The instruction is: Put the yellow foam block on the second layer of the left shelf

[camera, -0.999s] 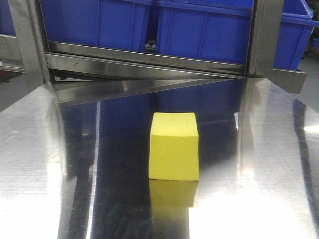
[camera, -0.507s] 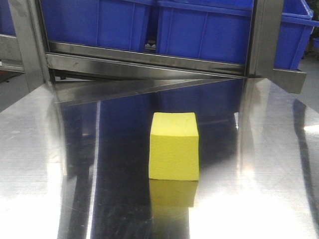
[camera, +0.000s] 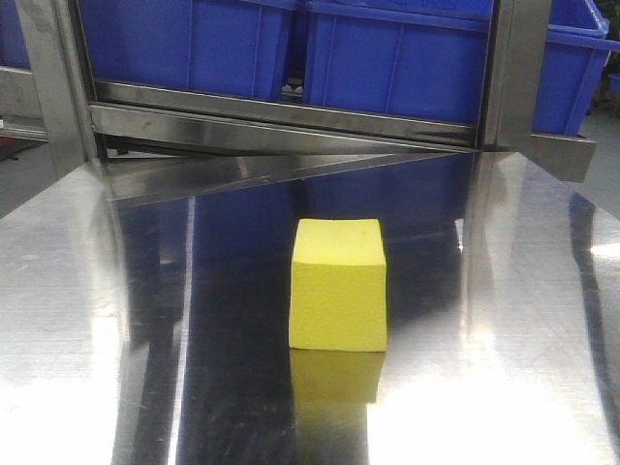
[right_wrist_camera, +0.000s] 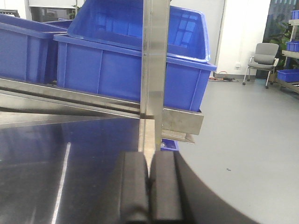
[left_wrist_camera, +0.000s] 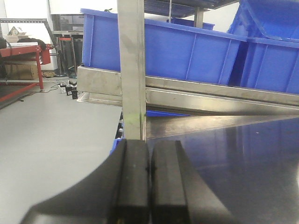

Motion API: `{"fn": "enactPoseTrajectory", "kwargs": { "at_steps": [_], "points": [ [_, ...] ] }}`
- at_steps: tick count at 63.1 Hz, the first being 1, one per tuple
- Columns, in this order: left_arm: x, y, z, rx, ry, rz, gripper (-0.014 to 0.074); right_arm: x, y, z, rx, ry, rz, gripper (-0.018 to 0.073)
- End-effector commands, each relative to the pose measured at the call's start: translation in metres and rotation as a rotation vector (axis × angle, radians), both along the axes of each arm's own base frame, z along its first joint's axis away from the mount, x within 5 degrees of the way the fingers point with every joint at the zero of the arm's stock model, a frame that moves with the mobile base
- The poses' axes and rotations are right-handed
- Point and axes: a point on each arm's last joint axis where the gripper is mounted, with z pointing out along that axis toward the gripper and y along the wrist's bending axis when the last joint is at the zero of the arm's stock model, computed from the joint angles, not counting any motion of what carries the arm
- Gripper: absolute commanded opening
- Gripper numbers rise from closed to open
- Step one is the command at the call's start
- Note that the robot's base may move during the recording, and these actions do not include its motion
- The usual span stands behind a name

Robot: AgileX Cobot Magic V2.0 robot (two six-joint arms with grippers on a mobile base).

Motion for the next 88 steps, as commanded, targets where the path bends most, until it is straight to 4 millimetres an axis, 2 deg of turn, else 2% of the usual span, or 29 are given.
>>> {"fn": "enactPoseTrajectory", "kwargs": {
  "at_steps": [1,11,22,38,51,54,59,66,70,88],
  "points": [
    [-0.001,0.0,0.0,-0.012,-0.074,-0.008,0.0124,-0.004,0.001,0.014,-0.013,-0.121,0.005,0.0055],
    [-0.001,0.0,0.0,-0.012,-0.074,-0.008,0.0124,-0.004,0.0,0.022,-0.012,-0.051,-0.005,0.0055],
    [-0.001,0.0,0.0,-0.012,-0.074,-0.008,0.0124,0.003,-0.001,0.042,-0.007,0.059,-0.004,0.0055],
    [-0.001,0.0,0.0,-0.012,-0.074,-0.008,0.0124,0.033,0.007,0.071,0.008,0.177,0.081,0.0055],
    [-0.001,0.0,0.0,-0.012,-0.074,-0.008,0.0124,0.062,0.03,0.079,-0.021,0.287,0.25,0.0066],
    [-0.001,0.0,0.0,-0.012,-0.074,-0.008,0.0124,0.066,0.037,0.08,-0.029,0.306,0.287,0.0102],
    [-0.001,0.0,0.0,-0.012,-0.074,-0.008,0.0124,0.074,0.049,0.083,-0.046,0.334,0.356,0.0219],
    [-0.001,0.0,0.0,-0.012,-0.074,-0.008,0.0124,0.087,0.067,0.083,-0.062,0.411,0.425,0.0511],
    [-0.001,0.0,0.0,-0.012,-0.074,-0.008,0.0124,0.095,0.076,0.083,-0.057,0.456,0.447,0.0636],
    [-0.001,0.0,0.0,-0.012,-0.074,-0.008,0.0124,0.137,0.117,0.083,0.078,0.864,0.373,0.0632]
  ]
}}
